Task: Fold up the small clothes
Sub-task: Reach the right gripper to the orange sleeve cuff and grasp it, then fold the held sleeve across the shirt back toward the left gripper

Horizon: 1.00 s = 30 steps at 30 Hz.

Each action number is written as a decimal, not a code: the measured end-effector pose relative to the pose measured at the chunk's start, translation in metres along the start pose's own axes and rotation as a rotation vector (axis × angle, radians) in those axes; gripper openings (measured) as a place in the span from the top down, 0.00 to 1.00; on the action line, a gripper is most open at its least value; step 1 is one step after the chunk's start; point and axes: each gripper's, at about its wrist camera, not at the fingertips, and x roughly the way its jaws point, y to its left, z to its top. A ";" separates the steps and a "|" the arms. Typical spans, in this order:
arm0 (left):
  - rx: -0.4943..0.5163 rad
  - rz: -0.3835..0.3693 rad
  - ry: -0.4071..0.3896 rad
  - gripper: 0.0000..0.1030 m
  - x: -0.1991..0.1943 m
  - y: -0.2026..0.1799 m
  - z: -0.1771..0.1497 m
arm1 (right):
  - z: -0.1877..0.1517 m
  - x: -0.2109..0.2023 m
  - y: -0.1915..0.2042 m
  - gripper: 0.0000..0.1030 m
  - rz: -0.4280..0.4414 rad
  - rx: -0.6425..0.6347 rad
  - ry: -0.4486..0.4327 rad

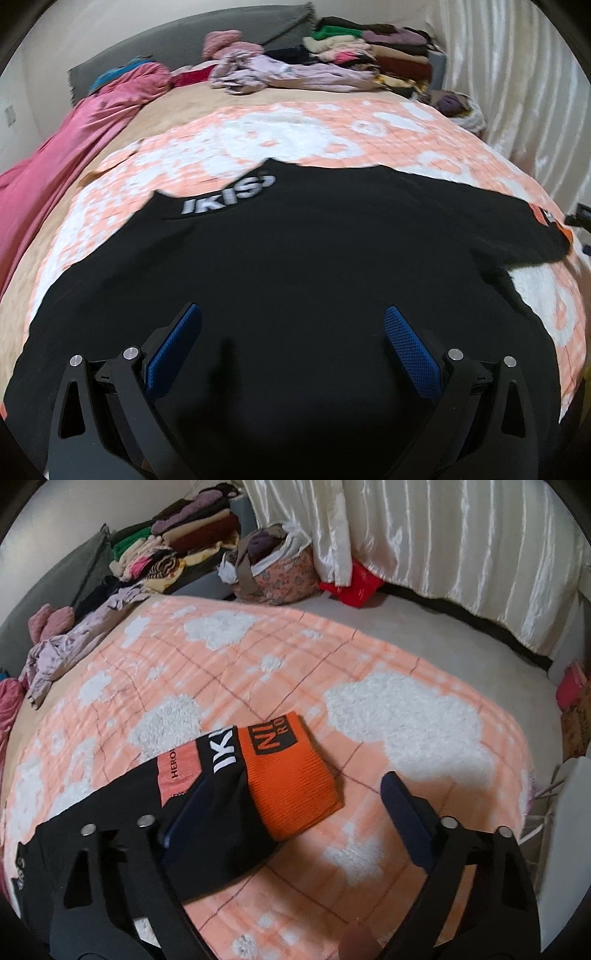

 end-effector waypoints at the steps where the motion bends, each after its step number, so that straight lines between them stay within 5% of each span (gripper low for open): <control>1: 0.017 -0.006 0.000 0.04 0.001 -0.006 0.000 | 0.001 0.003 -0.001 0.30 -0.003 -0.001 0.007; 5: 0.066 -0.039 0.002 0.04 0.006 -0.024 -0.004 | 0.003 0.017 -0.006 0.57 0.054 0.035 0.054; 9: 0.076 -0.041 0.006 0.04 0.009 -0.026 -0.009 | 0.003 0.011 -0.002 0.97 0.103 0.014 0.035; 18: 0.032 -0.040 0.002 0.04 0.004 -0.010 -0.007 | -0.004 -0.029 0.023 0.98 0.418 -0.030 -0.031; 30: -0.068 -0.060 -0.020 0.04 -0.010 0.022 0.006 | -0.054 -0.091 0.134 0.98 0.713 -0.349 -0.090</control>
